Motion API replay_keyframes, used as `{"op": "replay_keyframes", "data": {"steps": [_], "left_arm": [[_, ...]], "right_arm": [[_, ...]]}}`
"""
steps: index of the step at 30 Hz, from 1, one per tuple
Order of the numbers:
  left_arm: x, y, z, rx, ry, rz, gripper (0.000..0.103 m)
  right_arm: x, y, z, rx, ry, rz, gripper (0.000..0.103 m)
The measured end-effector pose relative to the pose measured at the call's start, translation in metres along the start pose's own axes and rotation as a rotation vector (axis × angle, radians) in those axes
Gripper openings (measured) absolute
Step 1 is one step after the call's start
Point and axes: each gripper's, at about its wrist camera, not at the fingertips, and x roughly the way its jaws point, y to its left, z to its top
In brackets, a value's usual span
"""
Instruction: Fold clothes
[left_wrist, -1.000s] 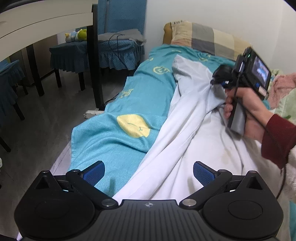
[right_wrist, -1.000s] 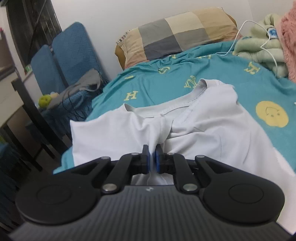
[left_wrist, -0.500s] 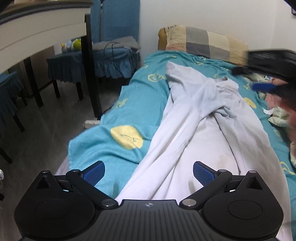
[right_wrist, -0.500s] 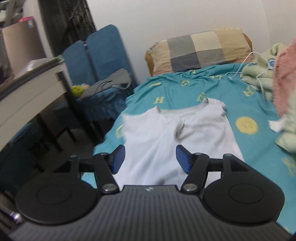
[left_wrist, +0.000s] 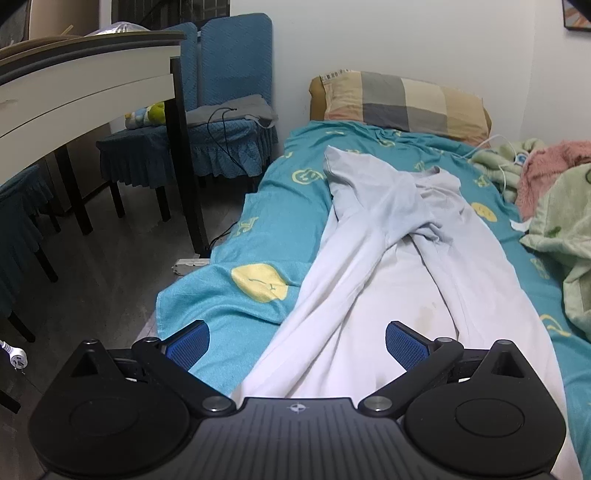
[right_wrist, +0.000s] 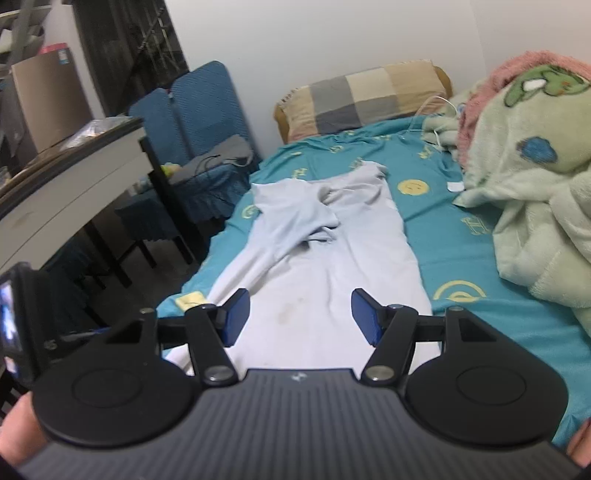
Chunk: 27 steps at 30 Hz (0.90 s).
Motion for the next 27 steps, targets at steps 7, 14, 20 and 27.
{"op": "replay_keyframes", "data": {"steps": [7,14,20,27], "left_arm": [[0.003,0.013,-0.001,0.034,0.071,-0.017,0.102],[0.013,0.099,0.003,-0.019,0.250,-0.189,0.101],[0.021,0.173,0.006,-0.065,0.403,-0.336,0.094],[0.029,0.186,-0.012,0.022,0.524,-0.479,0.093]], "right_arm": [[0.020,-0.012,-0.001,0.069,0.039,0.006,0.064],[0.027,-0.021,-0.001,0.101,0.081,0.037,0.064],[0.036,-0.029,0.002,0.152,0.112,0.040,0.064],[0.044,-0.035,0.001,0.187,0.145,0.032,0.064]]}}
